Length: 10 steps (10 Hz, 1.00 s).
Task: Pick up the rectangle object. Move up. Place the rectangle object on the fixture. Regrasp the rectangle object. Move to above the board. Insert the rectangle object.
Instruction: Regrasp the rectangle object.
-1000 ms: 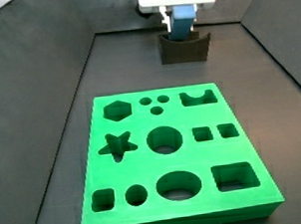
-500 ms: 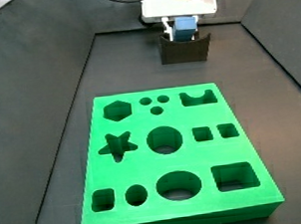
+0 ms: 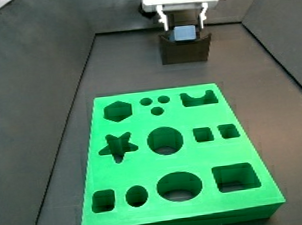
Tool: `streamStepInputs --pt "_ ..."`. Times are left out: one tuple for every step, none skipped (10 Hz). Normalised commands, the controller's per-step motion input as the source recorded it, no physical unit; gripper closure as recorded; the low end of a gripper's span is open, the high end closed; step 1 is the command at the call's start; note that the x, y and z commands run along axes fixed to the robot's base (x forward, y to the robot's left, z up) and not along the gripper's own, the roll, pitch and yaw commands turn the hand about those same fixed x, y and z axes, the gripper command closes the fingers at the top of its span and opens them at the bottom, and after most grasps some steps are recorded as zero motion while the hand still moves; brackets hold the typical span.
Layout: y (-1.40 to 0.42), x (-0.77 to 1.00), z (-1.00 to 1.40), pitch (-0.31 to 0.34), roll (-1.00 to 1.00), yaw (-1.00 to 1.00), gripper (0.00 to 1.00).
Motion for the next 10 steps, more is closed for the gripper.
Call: streamStepInputs --pt "-0.01 -0.04 1.0 0.084 0.05 0.04 0.0" --pt "0.0 -0.04 0.92 0.098 0.05 0.02 0.0" --pt "0.0 -0.03 0.68 0.106 0.05 -0.01 0.0" --pt "0.0 -0.03 0.5 0.103 0.04 -0.02 0.0" --pt "0.0 -0.03 0.26 0.094 0.05 -0.04 0.0" --pt "-1.0 -0.07 0.98 0.066 1.0 -0.01 0.0" --pt "-1.0 -0.07 0.89 0.061 1.0 -0.02 0.0" --pt "-1.0 -0.1 0.86 0.05 1.0 -0.02 0.0" --pt "-0.95 -0.13 0.74 0.038 1.0 -0.02 0.0" --pt "-0.86 -0.12 0.61 0.034 1.0 -0.02 0.0"
